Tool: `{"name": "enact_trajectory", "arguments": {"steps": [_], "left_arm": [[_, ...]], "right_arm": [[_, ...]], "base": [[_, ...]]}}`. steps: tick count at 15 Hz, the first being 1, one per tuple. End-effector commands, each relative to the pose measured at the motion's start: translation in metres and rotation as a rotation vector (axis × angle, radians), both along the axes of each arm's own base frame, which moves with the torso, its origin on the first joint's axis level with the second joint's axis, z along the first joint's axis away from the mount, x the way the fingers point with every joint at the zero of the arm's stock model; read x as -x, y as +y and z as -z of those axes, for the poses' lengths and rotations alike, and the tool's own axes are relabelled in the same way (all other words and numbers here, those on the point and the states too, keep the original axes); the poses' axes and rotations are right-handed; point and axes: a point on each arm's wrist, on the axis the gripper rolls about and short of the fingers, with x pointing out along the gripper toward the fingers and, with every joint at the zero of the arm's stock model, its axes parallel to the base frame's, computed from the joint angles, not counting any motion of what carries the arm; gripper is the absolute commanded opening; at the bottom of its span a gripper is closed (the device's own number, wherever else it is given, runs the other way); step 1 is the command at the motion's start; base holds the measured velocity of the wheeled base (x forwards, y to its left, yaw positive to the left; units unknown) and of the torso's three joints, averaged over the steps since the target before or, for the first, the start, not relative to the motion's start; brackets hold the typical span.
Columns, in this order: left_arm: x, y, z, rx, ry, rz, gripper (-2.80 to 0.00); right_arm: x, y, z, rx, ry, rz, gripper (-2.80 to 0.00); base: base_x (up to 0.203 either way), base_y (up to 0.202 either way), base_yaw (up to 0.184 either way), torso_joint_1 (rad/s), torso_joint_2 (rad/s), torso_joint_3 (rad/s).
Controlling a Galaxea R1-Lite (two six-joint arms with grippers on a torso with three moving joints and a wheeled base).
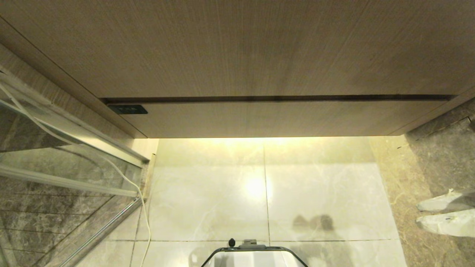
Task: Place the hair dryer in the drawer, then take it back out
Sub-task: Pull open the drawer
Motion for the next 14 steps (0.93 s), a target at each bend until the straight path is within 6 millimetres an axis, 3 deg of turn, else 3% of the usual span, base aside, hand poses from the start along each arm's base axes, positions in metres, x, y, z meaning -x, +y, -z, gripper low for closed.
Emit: {"name": "enact_trajectory", "arguments": {"steps": [1,3,6,11,14], "left_arm": [[0.000,0.000,0.000,0.000,0.001,-0.001,-2.80],[0.000,0.000,0.000,0.000,0.001,-0.001,-2.80],[0.000,0.000,0.000,0.000,0.000,-0.001,-2.80],[0.000,0.000,0.000,0.000,0.001,-0.001,-2.80],[0.000,0.000,0.000,0.000,0.001,-0.001,-2.80]], "right_arm": [[-0.017,0.007,0.019,0.068,0.048,-0.069,0.00],[-0.026,0.009,0.023,0.133,-0.025,-0.089,0.00],[-0.048,0.020,0.046,0.361,-0.192,-0.045,0.00],[-0.104,0.046,0.072,0.431,-0.630,-0.079,0.00],[-0.122,0.054,0.083,0.408,-0.804,-0.045,0.00]], "base": [[0.000,0.000,0.000,0.000,0.00,0.000],[0.000,0.000,0.000,0.000,0.00,0.000],[0.000,0.000,0.000,0.000,0.00,0.000],[0.000,0.000,0.000,0.000,0.00,0.000],[0.000,0.000,0.000,0.000,0.00,0.000]]}}
